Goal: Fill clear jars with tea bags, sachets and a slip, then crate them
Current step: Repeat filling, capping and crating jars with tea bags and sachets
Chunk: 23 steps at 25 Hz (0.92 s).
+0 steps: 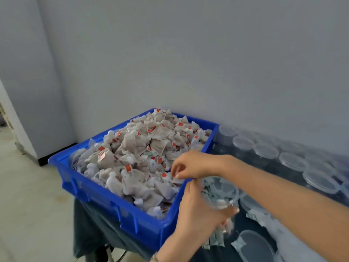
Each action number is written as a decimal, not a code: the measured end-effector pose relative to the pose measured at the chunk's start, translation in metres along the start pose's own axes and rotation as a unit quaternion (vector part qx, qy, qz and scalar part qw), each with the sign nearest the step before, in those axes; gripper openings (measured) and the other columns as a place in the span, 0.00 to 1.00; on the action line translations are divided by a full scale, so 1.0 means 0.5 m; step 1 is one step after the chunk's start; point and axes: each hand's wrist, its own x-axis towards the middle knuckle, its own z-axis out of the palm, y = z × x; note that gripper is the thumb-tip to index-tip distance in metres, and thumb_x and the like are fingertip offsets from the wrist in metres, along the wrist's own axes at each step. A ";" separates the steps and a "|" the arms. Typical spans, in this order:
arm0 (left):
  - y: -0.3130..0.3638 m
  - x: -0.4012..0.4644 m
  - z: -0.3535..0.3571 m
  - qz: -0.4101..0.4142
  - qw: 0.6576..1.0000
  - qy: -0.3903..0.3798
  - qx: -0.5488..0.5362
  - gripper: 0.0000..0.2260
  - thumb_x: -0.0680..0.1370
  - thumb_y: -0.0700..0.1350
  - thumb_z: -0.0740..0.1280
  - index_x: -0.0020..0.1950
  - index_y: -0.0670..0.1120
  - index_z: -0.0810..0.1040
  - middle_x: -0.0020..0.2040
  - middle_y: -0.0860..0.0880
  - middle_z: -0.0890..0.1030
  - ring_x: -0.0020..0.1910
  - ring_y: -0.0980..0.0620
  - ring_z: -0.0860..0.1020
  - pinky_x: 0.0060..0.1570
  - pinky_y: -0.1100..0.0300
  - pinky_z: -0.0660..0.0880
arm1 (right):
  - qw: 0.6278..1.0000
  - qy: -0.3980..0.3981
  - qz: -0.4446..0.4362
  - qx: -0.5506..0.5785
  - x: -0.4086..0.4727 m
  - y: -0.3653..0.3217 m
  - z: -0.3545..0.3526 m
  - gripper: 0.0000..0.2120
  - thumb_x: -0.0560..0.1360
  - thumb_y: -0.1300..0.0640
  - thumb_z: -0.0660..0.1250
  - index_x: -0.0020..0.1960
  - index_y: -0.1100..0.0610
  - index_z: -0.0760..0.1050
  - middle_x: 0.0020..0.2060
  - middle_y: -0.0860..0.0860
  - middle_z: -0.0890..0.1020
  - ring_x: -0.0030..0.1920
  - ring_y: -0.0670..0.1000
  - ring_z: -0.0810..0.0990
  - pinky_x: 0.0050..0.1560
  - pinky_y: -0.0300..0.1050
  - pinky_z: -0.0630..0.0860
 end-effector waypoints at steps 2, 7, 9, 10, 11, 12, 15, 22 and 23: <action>-0.027 0.008 -0.002 -0.013 0.997 0.002 0.070 0.50 0.59 0.66 0.74 0.74 0.47 0.59 0.61 0.59 0.72 0.58 0.70 0.71 0.56 0.74 0.68 | 0.998 -0.062 0.000 -0.004 0.065 -0.020 0.038 0.19 0.77 0.56 0.65 0.67 0.51 0.71 0.63 0.52 0.76 0.52 0.49 0.76 0.56 0.45 0.74; -0.061 0.068 -0.079 -0.183 0.978 -0.062 0.076 0.45 0.61 0.62 0.76 0.71 0.44 0.65 0.64 0.47 0.76 0.60 0.50 0.76 0.57 0.58 0.74 | 0.965 -0.222 0.092 -0.106 0.151 -0.021 0.078 0.16 0.76 0.47 0.63 0.62 0.53 0.75 0.47 0.47 0.76 0.48 0.51 0.74 0.56 0.49 0.70; -0.052 0.061 -0.063 -0.141 0.986 -0.061 0.059 0.42 0.60 0.60 0.78 0.68 0.45 0.68 0.61 0.51 0.77 0.55 0.55 0.76 0.50 0.65 0.73 | 0.985 -0.127 0.086 -0.079 0.133 -0.013 0.067 0.09 0.75 0.49 0.66 0.45 0.55 0.77 0.36 0.48 0.74 0.39 0.50 0.73 0.46 0.47 0.71; -0.038 0.054 -0.048 -0.086 0.992 -0.029 0.083 0.41 0.60 0.59 0.79 0.67 0.48 0.68 0.59 0.54 0.76 0.53 0.58 0.75 0.47 0.71 0.69 | 0.994 -0.068 0.073 -0.044 0.113 -0.010 0.051 0.10 0.75 0.50 0.67 0.40 0.55 0.76 0.35 0.50 0.77 0.36 0.49 0.73 0.40 0.43 0.71; -0.028 0.025 -0.030 -0.054 0.998 0.021 0.032 0.38 0.60 0.58 0.79 0.65 0.52 0.68 0.57 0.59 0.75 0.52 0.61 0.73 0.44 0.74 0.66 | 0.998 -0.005 0.062 0.000 0.082 -0.009 0.028 0.10 0.74 0.51 0.68 0.38 0.55 0.75 0.36 0.51 0.79 0.33 0.47 0.74 0.36 0.39 0.72; -0.024 0.000 -0.027 -0.025 0.999 0.036 0.002 0.36 0.60 0.58 0.80 0.63 0.55 0.67 0.53 0.63 0.73 0.51 0.64 0.72 0.41 0.75 0.66 | 0.996 0.060 0.053 0.034 0.046 -0.006 0.003 0.10 0.73 0.52 0.69 0.37 0.55 0.73 0.37 0.50 0.80 0.32 0.46 0.75 0.32 0.37 0.73; -0.031 -0.010 -0.024 0.017 0.998 0.043 -0.031 0.33 0.61 0.57 0.80 0.58 0.61 0.65 0.49 0.65 0.71 0.51 0.64 0.71 0.40 0.74 0.65 | 0.982 0.161 0.040 0.091 -0.069 0.011 -0.065 0.10 0.72 0.57 0.70 0.37 0.53 0.70 0.38 0.49 0.78 0.34 0.47 0.80 0.27 0.34 0.75; -0.033 -0.005 -0.021 0.003 0.996 0.069 -0.062 0.34 0.61 0.57 0.80 0.61 0.60 0.65 0.54 0.62 0.72 0.53 0.62 0.73 0.42 0.71 0.67 | 0.995 0.079 0.057 -0.002 -0.109 0.017 -0.056 0.12 0.75 0.44 0.65 0.57 0.46 0.74 0.41 0.38 0.77 0.38 0.41 0.79 0.34 0.35 0.73; -0.031 -0.003 -0.021 -0.002 0.995 0.071 -0.063 0.36 0.61 0.57 0.80 0.63 0.59 0.65 0.55 0.62 0.71 0.54 0.62 0.72 0.42 0.71 0.67 | 0.993 0.108 0.050 -0.021 -0.077 0.019 -0.061 0.13 0.77 0.45 0.63 0.59 0.48 0.75 0.43 0.38 0.76 0.40 0.41 0.78 0.36 0.35 0.71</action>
